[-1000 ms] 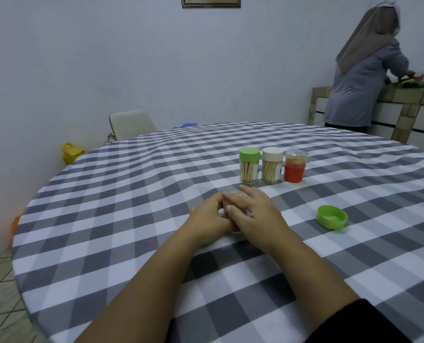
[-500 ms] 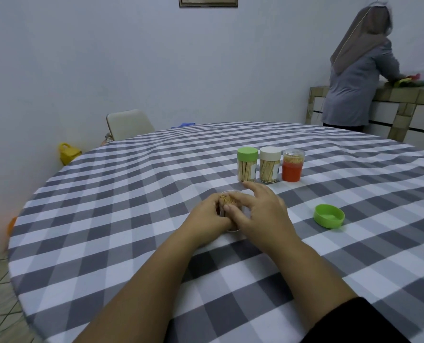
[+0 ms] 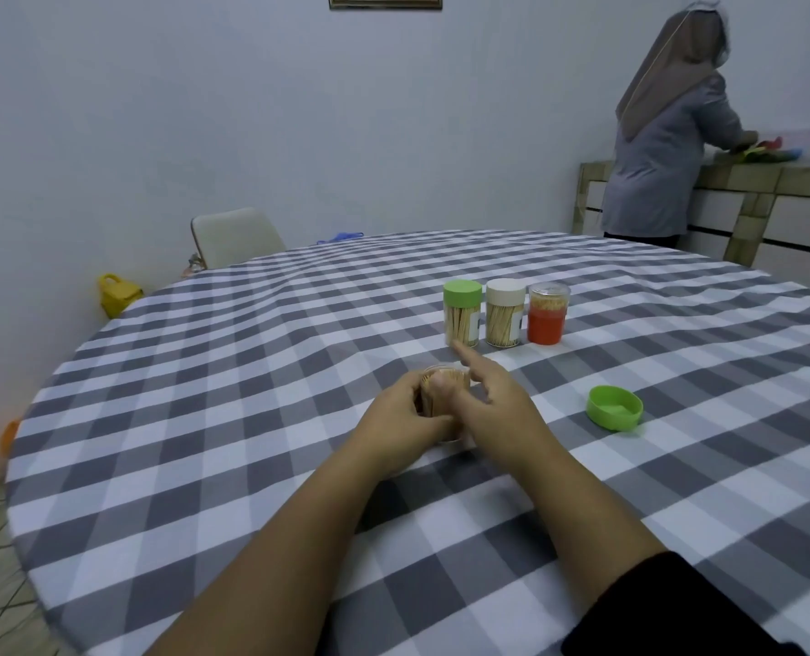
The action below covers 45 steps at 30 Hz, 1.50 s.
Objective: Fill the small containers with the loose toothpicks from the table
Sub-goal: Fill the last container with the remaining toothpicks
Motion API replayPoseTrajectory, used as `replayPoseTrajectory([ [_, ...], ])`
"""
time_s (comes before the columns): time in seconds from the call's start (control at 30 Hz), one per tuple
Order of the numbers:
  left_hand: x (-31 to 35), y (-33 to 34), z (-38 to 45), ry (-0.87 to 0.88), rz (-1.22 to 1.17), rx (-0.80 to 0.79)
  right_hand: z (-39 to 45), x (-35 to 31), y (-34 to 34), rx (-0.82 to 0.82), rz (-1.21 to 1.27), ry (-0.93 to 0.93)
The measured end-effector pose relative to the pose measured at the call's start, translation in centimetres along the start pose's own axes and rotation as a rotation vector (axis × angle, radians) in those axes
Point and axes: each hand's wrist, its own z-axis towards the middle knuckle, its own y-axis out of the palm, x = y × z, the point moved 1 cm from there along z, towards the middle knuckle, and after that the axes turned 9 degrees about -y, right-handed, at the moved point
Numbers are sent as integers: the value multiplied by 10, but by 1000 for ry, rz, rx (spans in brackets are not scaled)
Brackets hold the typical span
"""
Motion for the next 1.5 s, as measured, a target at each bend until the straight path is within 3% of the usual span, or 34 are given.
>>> replayPoseTrajectory([
  [0.07,3,4,-1,-17,-1,4,1,2,-10,110,27,50],
  [0.13,9,9,-1,-36,13,-8,5,9,-23,165,-178,106],
  [0.27,23,25,3,-76,36,-59,12,24,-55,1,-793,291],
  [0.37,32,39,7,-105,26,-87,11,32,-74,-135,-929,486],
  [0.47,36,49,8,-124,-5,-126,14,42,-84,-252,-840,600],
  [0.53,32,54,9,-116,-33,-112,16,47,-84,-308,-841,580],
  [0.63,24,56,10,-78,-52,-79,13,55,-81,-190,-775,438],
  [0.73,21,53,14,-44,-62,-98,9,57,-79,116,-373,249],
  [0.83,20,51,17,-55,-64,-150,12,57,-79,302,102,252],
  [0.97,20,55,18,-65,-12,-174,9,49,-68,234,597,250],
  [1.03,17,56,20,-91,0,-136,6,45,-64,136,581,203],
  [1.13,15,59,20,-108,51,-108,0,39,-62,24,365,93],
  [1.27,15,59,19,-64,84,-33,-4,34,-62,-2,46,-144],
  [1.37,15,56,20,-30,77,-8,-4,32,-64,-18,8,-220],
  [1.5,15,51,20,-6,69,-57,-4,31,-72,-104,36,-173],
])
